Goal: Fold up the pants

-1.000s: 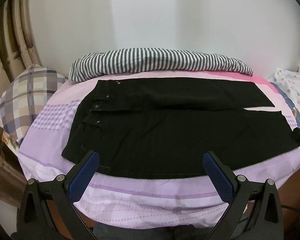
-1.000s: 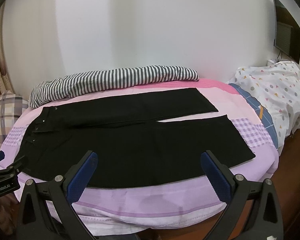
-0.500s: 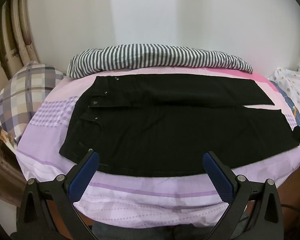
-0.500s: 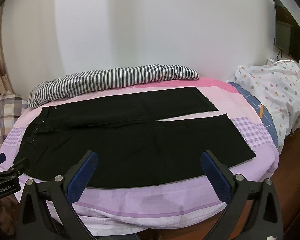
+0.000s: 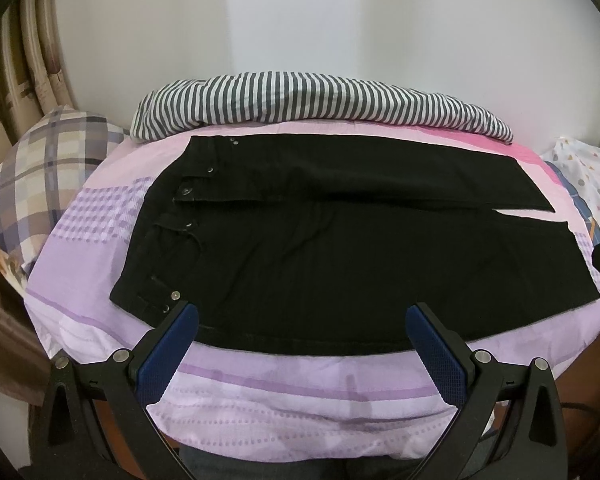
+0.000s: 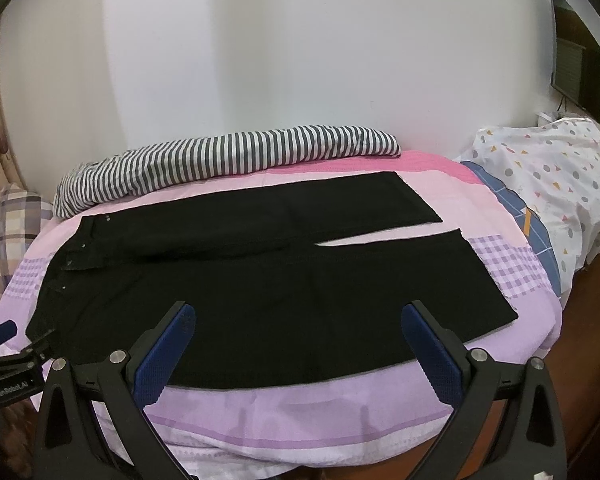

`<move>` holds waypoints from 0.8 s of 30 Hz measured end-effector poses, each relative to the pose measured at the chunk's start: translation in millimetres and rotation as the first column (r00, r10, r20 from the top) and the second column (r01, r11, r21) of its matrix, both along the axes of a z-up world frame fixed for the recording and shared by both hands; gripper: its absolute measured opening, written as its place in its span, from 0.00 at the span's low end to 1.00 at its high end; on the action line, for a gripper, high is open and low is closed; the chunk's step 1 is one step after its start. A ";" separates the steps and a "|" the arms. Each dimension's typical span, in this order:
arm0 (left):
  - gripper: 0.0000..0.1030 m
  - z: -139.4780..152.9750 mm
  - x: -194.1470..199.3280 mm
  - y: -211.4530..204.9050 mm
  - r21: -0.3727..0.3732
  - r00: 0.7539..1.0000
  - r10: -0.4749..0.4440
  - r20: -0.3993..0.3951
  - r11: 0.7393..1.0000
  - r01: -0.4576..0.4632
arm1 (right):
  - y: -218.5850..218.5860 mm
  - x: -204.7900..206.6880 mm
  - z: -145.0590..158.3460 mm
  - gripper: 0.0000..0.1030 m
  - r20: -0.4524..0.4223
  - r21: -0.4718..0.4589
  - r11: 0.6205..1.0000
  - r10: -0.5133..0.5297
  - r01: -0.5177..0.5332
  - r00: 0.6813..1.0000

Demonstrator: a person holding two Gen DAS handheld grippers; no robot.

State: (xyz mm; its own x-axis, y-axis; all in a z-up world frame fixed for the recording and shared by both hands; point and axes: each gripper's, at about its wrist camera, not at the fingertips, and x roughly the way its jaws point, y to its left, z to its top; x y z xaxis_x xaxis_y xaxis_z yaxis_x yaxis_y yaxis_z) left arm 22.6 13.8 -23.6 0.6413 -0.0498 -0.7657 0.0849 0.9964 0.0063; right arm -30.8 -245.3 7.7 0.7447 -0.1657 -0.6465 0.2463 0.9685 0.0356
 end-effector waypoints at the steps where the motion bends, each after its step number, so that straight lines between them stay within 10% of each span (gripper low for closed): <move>1: 1.00 -0.2 1.3 0.2 -0.001 1.000 0.003 -0.001 1.000 -0.003 | 0.6 1.4 0.8 0.99 0.003 -0.003 1.000 0.002 -0.002 1.000; 24: 1.00 -12.7 48.6 20.1 0.007 0.999 0.040 -0.037 0.999 -0.040 | -0.1 50.3 -1.8 0.99 -0.007 0.046 0.998 0.054 -0.053 0.999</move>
